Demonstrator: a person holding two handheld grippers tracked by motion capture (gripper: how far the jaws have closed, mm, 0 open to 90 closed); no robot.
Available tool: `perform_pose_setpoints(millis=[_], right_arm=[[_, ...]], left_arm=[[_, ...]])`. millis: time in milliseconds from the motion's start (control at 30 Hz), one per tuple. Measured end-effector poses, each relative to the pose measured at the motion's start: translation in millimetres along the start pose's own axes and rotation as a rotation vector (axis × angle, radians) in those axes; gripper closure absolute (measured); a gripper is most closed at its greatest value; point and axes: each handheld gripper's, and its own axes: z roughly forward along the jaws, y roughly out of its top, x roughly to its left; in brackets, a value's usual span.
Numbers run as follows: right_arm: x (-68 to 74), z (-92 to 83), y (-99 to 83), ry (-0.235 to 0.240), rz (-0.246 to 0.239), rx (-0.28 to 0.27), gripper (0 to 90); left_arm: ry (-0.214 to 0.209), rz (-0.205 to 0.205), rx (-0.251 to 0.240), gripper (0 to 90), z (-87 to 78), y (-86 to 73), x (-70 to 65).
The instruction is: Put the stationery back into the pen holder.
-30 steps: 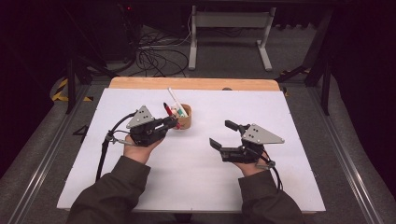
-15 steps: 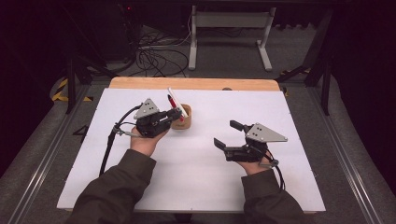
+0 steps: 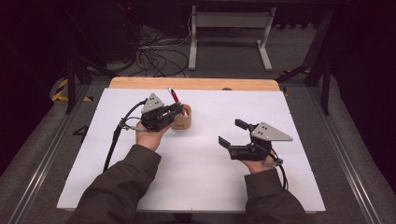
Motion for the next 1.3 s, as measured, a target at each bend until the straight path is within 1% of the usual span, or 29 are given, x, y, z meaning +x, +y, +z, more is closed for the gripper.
perform_pose_setpoints(millis=[133,167,200,300,333,467,500,533,767,800,833,967,1000,1133,1233,1267,1300], right_arm=[[-1.2,-1.2,-0.2,-0.004,0.004,0.004,11.6],[-1.7,-2.0,-0.2,-0.004,0.004,0.005,11.6],[-2.3,-2.7,-0.1,-0.006,0.004,0.002,11.6],[-4.7,-5.4,0.2,-0.015,0.003,-0.006,11.5],[-5.8,-6.2,0.2,-0.017,0.003,-0.008,11.5],[-9.0,-9.3,0.3,-0.027,0.011,-0.014,11.3],[-9.7,-10.0,0.3,-0.028,0.010,-0.015,11.3],[-10.3,-10.7,0.3,-0.031,0.010,-0.014,11.3],[-13.5,-14.8,0.7,-0.037,0.009,-0.028,11.3],[-13.8,-15.7,0.8,-0.040,0.016,-0.030,11.3],[-14.6,-16.4,0.9,-0.041,0.013,-0.032,11.3],[-16.7,-18.6,0.8,-0.047,0.012,-0.034,11.4],[-16.8,-19.0,0.8,-0.048,0.016,-0.033,11.4],[-16.8,-19.1,0.9,-0.047,0.014,-0.037,11.5],[-17.1,-19.1,0.8,-0.046,0.013,-0.035,11.5],[-16.9,-19.0,0.7,-0.045,0.014,-0.035,11.5],[-16.9,-18.9,0.6,-0.043,0.012,-0.033,11.5]], left_arm=[[0.021,-0.007,0.000,79.1,4.3,-2.0,3.1],[0.024,-0.016,-0.001,79.1,5.5,-2.7,3.6],[0.029,-0.012,-0.002,79.1,6.4,-3.1,5.0],[0.032,-0.022,-0.014,79.1,9.2,-4.6,7.9],[0.031,-0.033,-0.017,79.1,10.2,-5.0,7.9],[0.043,-0.028,-0.026,79.1,13.9,-5.7,9.0],[0.043,-0.037,-0.028,79.1,15.1,-6.3,8.7],[0.047,-0.027,-0.025,79.1,16.1,-6.8,9.3],[0.076,0.003,-0.008,79.1,25.5,-12.7,7.4],[0.073,0.000,-0.005,79.1,26.7,-13.4,6.6],[0.076,0.007,-0.002,79.1,27.7,-13.9,6.5],[0.078,0.006,0.003,79.1,31.6,-16.2,5.8],[0.076,-0.002,0.001,79.1,32.9,-16.9,5.3],[0.081,-0.008,0.004,79.1,36.3,-18.1,5.3],[0.097,-0.004,-0.005,79.1,38.9,-18.4,5.6],[0.097,-0.012,-0.009,79.1,39.7,-18.6,5.3],[0.101,-0.010,-0.008,79.0,40.5,-18.7,5.8]])
